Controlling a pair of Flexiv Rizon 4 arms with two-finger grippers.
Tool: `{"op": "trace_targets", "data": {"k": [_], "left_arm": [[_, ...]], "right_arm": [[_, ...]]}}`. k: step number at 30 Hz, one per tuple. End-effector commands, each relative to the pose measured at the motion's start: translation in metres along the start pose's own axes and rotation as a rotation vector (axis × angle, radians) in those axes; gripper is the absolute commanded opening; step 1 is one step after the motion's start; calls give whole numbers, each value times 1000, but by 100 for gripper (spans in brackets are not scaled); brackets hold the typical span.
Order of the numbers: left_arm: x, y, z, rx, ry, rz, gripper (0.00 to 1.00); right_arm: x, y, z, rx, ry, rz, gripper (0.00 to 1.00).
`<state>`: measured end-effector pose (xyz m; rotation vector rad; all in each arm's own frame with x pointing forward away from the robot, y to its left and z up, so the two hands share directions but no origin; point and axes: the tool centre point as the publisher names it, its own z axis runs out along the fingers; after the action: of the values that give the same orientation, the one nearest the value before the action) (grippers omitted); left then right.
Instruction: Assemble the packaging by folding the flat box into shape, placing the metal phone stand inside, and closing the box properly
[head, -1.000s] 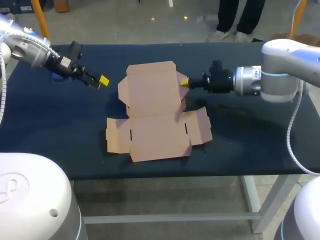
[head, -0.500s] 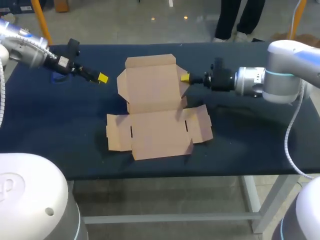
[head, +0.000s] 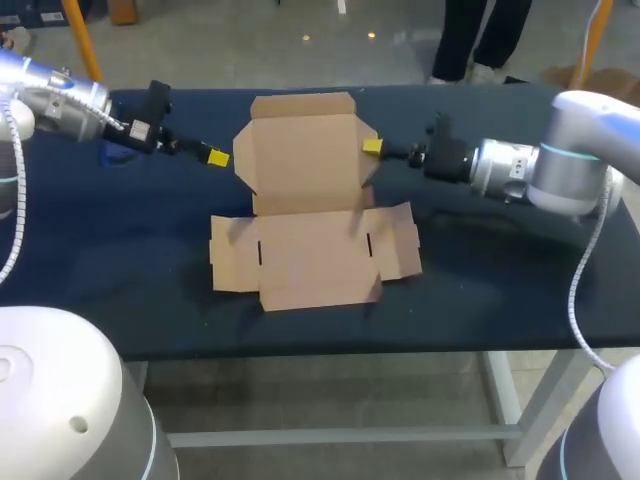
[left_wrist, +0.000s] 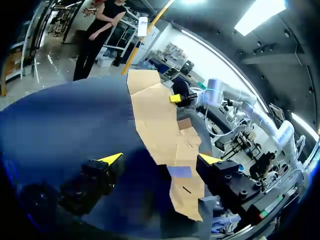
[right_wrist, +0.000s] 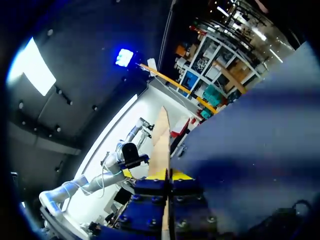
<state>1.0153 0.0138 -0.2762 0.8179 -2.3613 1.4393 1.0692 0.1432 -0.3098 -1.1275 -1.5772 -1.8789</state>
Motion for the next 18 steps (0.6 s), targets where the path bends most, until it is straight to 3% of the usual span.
{"op": "trace_targets", "data": {"k": [1, 18], "left_arm": [[-10, -9, 9, 12, 41, 24, 100], [-13, -19, 26, 135, 151, 94, 100]], "right_arm": [[-4, 5, 9, -5, 58, -12, 0], [11, 16, 24, -47, 92, -78, 0]]}}
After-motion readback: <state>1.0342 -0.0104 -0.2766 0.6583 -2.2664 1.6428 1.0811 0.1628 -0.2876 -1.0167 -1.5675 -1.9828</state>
